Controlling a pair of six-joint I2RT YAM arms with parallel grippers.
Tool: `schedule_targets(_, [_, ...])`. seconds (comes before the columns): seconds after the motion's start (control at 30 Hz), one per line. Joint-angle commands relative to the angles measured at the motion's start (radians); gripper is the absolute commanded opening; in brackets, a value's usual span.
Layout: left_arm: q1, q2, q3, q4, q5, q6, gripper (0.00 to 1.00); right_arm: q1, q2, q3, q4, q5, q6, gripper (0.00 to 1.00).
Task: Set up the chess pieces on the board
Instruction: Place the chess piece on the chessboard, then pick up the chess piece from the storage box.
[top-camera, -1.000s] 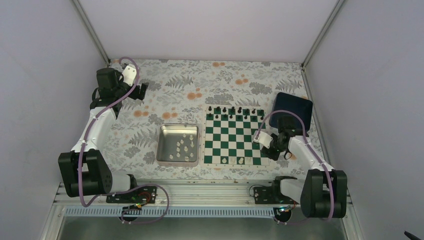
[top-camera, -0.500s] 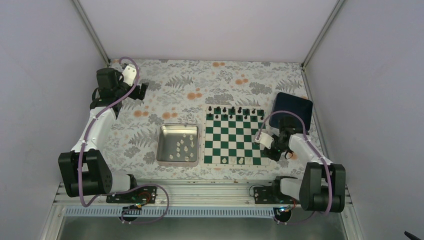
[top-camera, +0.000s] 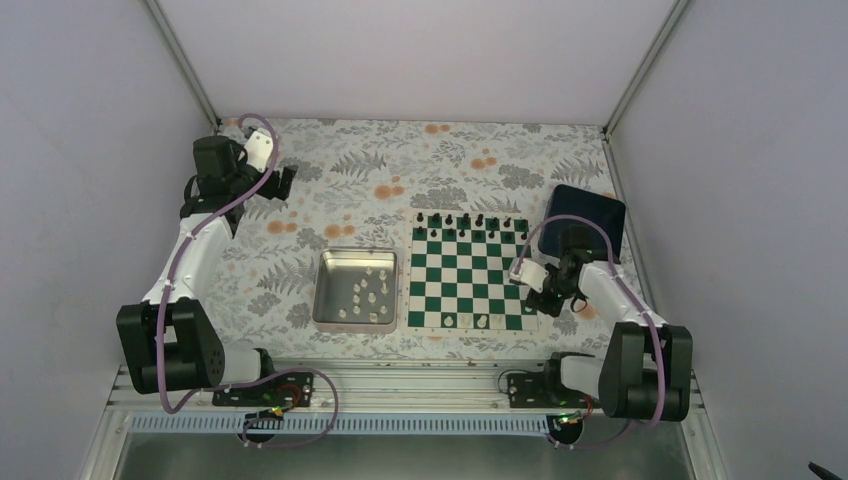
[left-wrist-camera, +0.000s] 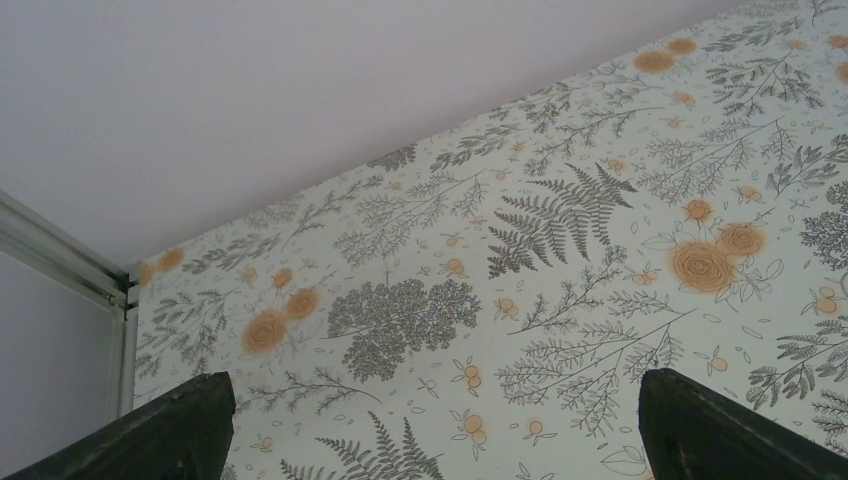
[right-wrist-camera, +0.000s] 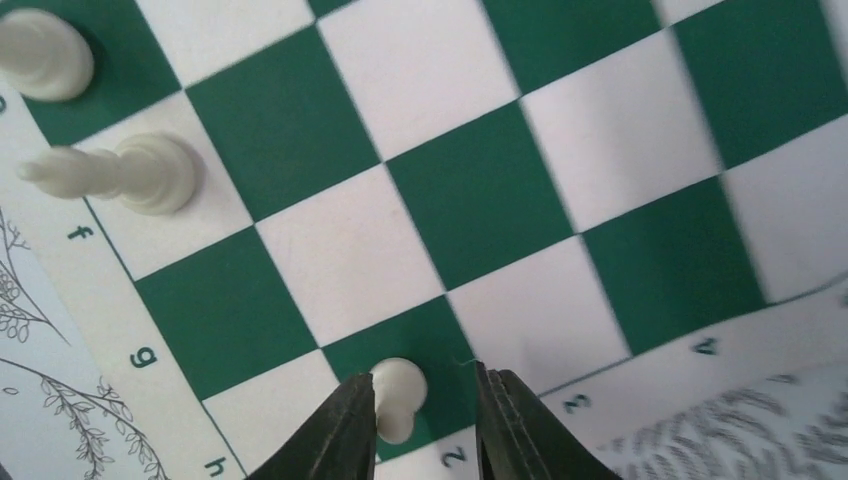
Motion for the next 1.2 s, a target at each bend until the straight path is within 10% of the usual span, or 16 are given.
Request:
schedule_targets(0.0, [0.001, 0.004, 0.023, 0.005, 0.010, -0.002, 1.00, -0.010, -0.043, 0.105, -0.069, -0.043, -0.015, 0.30])
schedule_targets(0.23, [-0.001, 0.006, 0.029, 0.002, 0.016, -0.002, 1.00, 0.122, 0.019, 0.477, -0.214, -0.168, 0.071, 0.44])
schedule_targets(0.73, [-0.003, -0.014, 0.019, 0.008, 0.001, -0.001, 1.00, 0.864, 0.500, 0.975, -0.100, 0.064, 0.429, 0.50])
schedule_targets(1.17, [-0.004, -0.019, 0.006, 0.021, -0.003, 0.004, 1.00, 1.020, 0.801, 1.149, -0.155, 0.172, 0.432, 0.44])
